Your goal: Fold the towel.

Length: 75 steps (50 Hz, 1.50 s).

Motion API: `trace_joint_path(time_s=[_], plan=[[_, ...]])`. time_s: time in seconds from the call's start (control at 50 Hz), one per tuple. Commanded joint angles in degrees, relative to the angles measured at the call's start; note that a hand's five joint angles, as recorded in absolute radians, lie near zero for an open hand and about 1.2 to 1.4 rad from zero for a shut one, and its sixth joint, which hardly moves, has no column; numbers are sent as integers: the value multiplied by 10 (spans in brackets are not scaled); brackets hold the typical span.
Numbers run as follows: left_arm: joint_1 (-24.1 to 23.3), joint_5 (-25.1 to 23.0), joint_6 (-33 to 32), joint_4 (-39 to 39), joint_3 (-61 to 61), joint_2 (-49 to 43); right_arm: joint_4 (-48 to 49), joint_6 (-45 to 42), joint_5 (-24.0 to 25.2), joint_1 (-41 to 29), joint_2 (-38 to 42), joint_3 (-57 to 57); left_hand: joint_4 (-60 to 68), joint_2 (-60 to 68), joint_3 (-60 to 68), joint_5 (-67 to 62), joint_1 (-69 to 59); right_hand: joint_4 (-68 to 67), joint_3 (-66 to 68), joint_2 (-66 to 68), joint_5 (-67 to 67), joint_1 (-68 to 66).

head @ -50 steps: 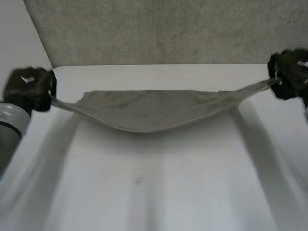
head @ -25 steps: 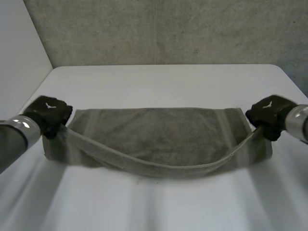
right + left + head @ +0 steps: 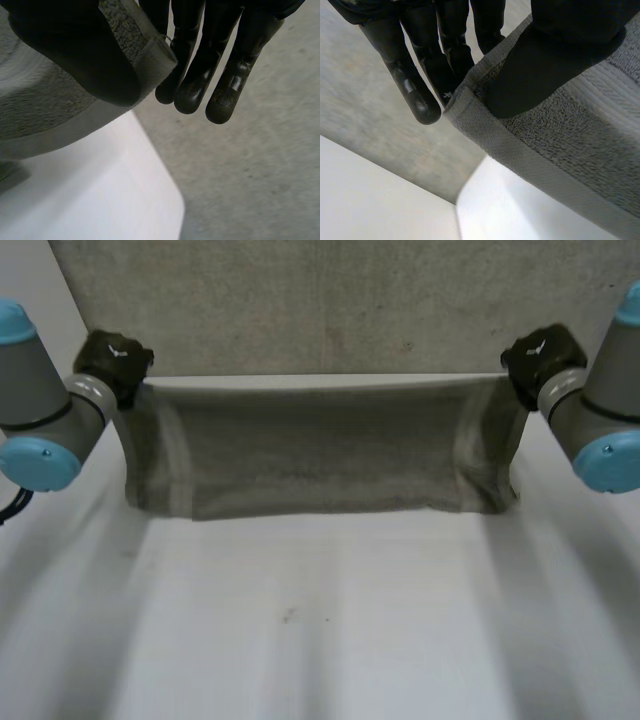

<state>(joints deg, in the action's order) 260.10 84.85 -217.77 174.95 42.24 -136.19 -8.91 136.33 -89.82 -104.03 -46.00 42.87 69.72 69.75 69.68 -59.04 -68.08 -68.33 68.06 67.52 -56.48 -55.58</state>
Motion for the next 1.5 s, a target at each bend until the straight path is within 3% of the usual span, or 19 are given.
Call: trace_joint_path(time_s=[0.02, 0.14, 0.2, 0.4, 0.54, 0.64, 0.78, 1.0, 1.2, 1.5], plan=[[-5, -2, 1, 4, 49, -9, 3, -3, 5, 1, 22, 40, 103, 103, 103, -110, -119, -117, 119, 125, -135, -244], [-5, -2, 2, 4, 72, -13, 13, 1, 6, 1, 12, 78, 103, 103, 103, -110, -119, -117, 119, 125, -135, -244], [-6, 0, 5, 3, 102, 3, 21, 14, 10, 6, -44, 141, 103, 103, 103, -110, -119, -117, 119, 125, -135, -244], [2, -6, 91, -2, 290, 251, 38, 35, 37, 9, -226, 309, 103, 103, 103, -110, -119, -117, 119, 125, -135, -244], [6, -11, 118, -4, 392, 392, -78, 32, 75, 58, -374, 360, 103, 103, 103, -110, -119, -117, 119, 125, -135, -244], [16, -13, 118, -2, 435, 443, -147, 16, 107, 82, -388, 357, 103, 103, 103, -110, -119, -117, 119, 125, -135, -244], [31, -24, 117, -1, 464, 408, -162, -8, 113, 91, -375, 360, 103, 103, 103, -110, -119, -117, 119, 125, -135, -244], [28, -35, 104, 1, 428, 250, -155, -19, 94, 82, -227, 319, 103, 103, 103, -110, -119, -117, 119, 125, -135, -244], [12, -30, 82, 13, 325, 123, -38, -15, 52, 56, -81, 252, 103, 103, 103, -110, -119, -117, 119, 125, -135, -244], [-5, -13, 78, 31, 147, -20, 104, -18, -2, 29, 42, 165, 103, 103, 103, -110, -119, -117, 119, 125, -135, -244]])
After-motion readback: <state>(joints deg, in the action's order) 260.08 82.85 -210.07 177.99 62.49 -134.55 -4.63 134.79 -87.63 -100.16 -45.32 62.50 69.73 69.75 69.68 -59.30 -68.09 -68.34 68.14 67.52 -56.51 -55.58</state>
